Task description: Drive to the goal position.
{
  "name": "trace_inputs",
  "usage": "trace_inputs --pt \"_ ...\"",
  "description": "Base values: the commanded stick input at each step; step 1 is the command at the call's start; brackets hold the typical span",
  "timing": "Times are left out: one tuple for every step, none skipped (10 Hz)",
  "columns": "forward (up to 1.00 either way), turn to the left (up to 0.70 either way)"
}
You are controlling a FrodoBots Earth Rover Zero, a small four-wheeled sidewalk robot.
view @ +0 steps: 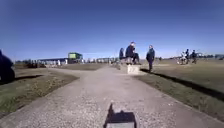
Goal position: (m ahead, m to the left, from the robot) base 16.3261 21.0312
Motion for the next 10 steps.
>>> trace_inputs --pt "1.0 0.0" --pt "1.0 0.0" --pt "1.0 0.0" --pt "1.0 0.0" --pt "1.0 0.0" --pt "1.0 0.0" --pt "1.0 0.0" --pt "1.0 0.0" --pt "1.0 0.0" --pt "1.0 0.0"
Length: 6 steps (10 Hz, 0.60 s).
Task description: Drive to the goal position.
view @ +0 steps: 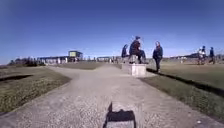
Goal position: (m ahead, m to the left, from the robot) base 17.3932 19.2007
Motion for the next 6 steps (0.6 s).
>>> trace_inputs --pt "1.0 0.0" --pt "1.0 0.0" --pt "1.0 0.0" --pt "1.0 0.0" --pt "1.0 0.0" --pt "1.0 0.0"
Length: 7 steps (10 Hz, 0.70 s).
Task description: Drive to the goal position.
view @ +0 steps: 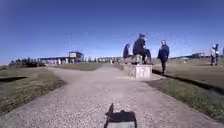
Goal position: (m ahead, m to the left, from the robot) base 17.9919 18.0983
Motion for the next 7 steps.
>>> trace_inputs --pt "1.0 0.0" --pt "1.0 0.0" --pt "1.0 0.0" --pt "1.0 0.0" --pt "1.0 0.0" --pt "1.0 0.0" --pt "1.0 0.0"
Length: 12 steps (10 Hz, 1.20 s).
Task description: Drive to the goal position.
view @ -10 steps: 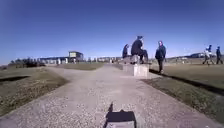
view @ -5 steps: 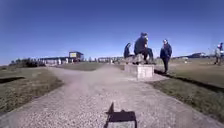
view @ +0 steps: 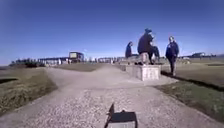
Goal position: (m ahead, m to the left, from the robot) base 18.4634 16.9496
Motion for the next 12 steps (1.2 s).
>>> trace_inputs --pt "1.0 0.07" --pt "1.0 0.23" --pt "1.0 0.4" --pt "1.0 0.4" --pt "1.0 0.4" --pt "1.0 0.4" --pt "1.0 0.4" --pt "1.0 0.4" --pt "1.0 0.4" --pt "1.0 0.4" --pt "1.0 0.4" --pt "1.0 0.4"
